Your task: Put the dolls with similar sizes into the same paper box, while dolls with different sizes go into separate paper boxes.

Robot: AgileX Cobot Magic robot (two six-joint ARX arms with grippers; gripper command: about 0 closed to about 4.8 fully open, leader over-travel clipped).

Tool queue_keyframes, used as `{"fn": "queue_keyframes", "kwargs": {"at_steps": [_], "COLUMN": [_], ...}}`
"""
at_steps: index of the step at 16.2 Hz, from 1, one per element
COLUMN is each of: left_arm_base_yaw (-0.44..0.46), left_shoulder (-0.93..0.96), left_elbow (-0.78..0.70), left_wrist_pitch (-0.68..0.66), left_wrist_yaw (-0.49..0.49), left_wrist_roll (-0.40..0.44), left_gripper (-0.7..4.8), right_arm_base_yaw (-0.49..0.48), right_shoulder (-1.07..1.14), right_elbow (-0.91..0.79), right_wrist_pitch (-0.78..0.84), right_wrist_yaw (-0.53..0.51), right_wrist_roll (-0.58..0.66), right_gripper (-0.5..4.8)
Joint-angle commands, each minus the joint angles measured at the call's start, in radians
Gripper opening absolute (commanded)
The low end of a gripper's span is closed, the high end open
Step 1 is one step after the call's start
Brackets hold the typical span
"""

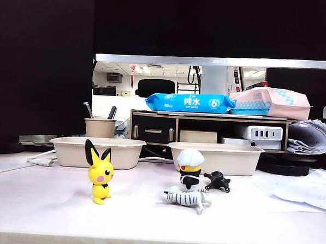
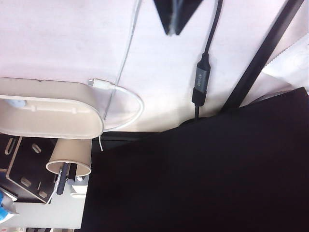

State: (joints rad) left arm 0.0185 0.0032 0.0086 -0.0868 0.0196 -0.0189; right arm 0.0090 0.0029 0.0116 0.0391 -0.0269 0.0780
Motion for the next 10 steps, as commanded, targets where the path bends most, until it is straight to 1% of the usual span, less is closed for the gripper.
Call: {"fn": "queue_keyframes", "kwargs": {"at_steps": [1, 4, 5, 6, 7, 8, 9, 10], "left_arm_base_yaw": [0.002, 0.002, -0.011, -0.085, -0.233, -0.318, -0.437, -0.479], "left_shoulder": [0.0, 0.0, 0.0, 0.001, 0.011, 0.031, 0.068, 0.09], "left_elbow": [0.001, 0.001, 0.001, 0.001, 0.001, 0.003, 0.003, 0.004], "left_wrist_pitch": [0.013, 0.013, 0.013, 0.013, 0.013, 0.014, 0.014, 0.014], "left_wrist_yaw": [0.003, 0.003, 0.003, -0.008, -0.008, -0.007, 0.004, 0.004], "left_wrist_roll": [0.001, 0.001, 0.001, 0.001, 0.001, 0.001, 0.001, 0.001], "left_gripper": [-0.05, -0.05, -0.05, -0.05, -0.05, -0.05, -0.05, -0.05], "right_arm_base_yaw": [0.0, 0.0, 0.0, 0.0, 0.0, 0.0, 0.0, 0.0], "right_shoulder": [0.0, 0.0, 0.0, 0.0, 0.0, 0.0, 0.0, 0.0], "right_elbow": [-0.004, -0.004, -0.004, -0.004, -0.004, -0.003, -0.003, -0.003], "right_wrist_pitch": [0.018, -0.013, -0.016, -0.013, -0.003, 0.007, 0.056, 0.084], "right_wrist_yaw": [-0.002, 0.003, 0.003, 0.002, -0.011, -0.054, -0.14, -0.188], "right_wrist_roll": [0.003, 0.003, 0.003, 0.003, 0.018, 0.123, 0.443, 0.537], "right_gripper": [-0.05, -0.05, -0.05, -0.05, -0.05, -0.05, -0.05, -0.04]}}
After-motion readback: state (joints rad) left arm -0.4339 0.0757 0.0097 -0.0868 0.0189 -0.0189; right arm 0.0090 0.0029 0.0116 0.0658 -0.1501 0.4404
